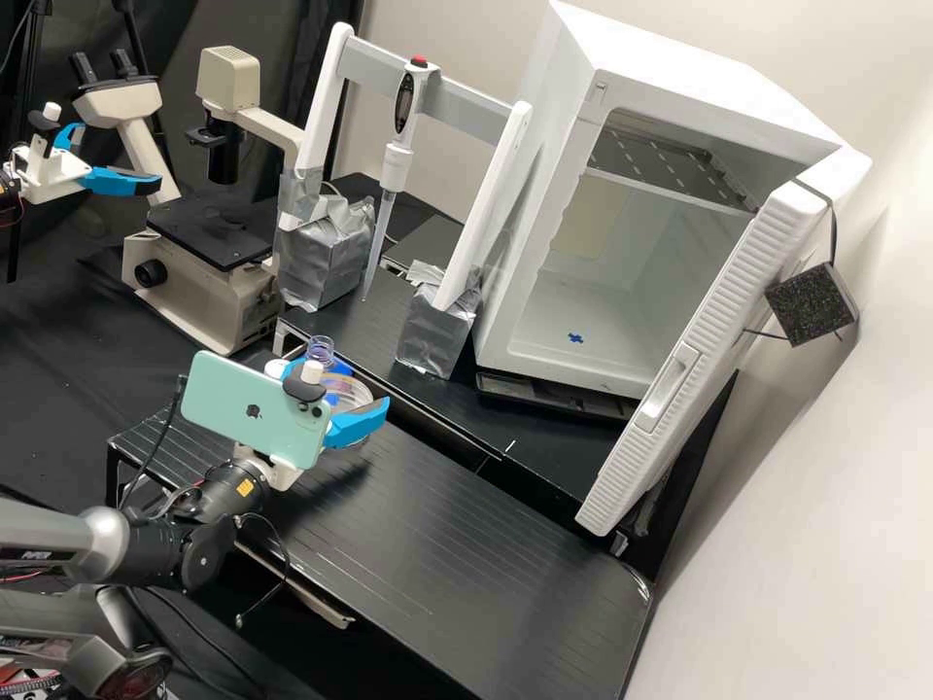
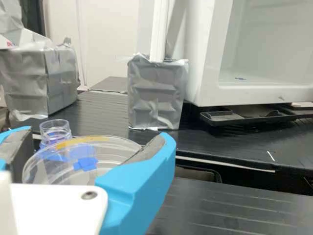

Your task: Close the lid

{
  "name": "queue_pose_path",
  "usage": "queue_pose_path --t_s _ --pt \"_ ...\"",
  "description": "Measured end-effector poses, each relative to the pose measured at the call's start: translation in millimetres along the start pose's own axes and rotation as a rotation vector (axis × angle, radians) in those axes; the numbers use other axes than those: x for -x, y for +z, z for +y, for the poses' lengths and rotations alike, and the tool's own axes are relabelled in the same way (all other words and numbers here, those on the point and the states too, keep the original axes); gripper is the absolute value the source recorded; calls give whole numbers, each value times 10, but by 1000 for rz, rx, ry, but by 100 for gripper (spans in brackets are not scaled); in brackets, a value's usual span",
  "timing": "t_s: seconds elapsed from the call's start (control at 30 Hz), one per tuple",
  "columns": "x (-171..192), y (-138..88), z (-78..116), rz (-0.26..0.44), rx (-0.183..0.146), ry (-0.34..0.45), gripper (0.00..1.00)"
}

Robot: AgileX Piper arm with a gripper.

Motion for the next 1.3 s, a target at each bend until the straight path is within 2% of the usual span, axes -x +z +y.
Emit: queue_pose_path --t_s 0.1,0.17,0.43,0.57,0.7,0.97,1.1,1.13,1.3 --pt "-26 5 -40 2 2 -29 0" --pt "-62 52 -65 -23 0 -45 0" --pt "-189 180 -87 -39 -28 -17 0" --pt "-175 223 -48 -52 -13 -2 0" --pt "-138 223 -9 -46 -12 4 0" --pt "-114 277 10 -41 9 -17 0" --pt "-119 331 23 -21 4 -16 0" --pt "-118 357 33 -20 -2 -12 100" --pt "-113 383 35 -4 -1 -19 100"
